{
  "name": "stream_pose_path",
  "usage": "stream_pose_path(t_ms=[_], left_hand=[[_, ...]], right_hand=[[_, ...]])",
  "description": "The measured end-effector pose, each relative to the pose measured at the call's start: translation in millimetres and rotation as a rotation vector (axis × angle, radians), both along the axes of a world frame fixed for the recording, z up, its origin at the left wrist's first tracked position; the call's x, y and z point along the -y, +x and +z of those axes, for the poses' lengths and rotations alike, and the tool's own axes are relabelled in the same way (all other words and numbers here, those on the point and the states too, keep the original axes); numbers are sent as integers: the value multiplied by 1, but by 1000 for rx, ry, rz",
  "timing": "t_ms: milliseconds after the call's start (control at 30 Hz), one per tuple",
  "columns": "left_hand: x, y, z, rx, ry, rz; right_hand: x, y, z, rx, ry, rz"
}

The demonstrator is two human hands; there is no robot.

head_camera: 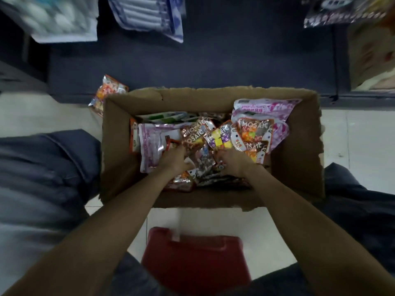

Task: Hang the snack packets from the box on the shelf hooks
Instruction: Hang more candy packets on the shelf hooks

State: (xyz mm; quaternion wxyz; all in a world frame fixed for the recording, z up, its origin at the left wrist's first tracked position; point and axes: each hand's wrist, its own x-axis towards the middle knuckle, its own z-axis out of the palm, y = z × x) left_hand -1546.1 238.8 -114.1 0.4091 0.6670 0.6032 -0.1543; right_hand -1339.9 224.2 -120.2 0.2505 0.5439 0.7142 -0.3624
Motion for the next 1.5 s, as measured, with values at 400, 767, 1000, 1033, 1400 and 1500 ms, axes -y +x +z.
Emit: stream_pose_path(t_ms=[400,767,1000,1033,1400,1500], left_hand=[[-14,-26,-12,242,107,569],[-16,-29,-12,117,114,569],[-26,-31,46,199,385,358],[-30,-31,59,234,446,336],[-69,-28,219,546,817,268],[-84,-24,263,610,835,164]], right_hand=[[20,-14,-22,-67,223,-106],[-6,10,9,-149,468,-824],[-8,4,46,-298,637,-857],[-8,5,56,-327,678,-846],[-13,15,208,-631,802,-617],[-21,16,263,-710,780,-510]])
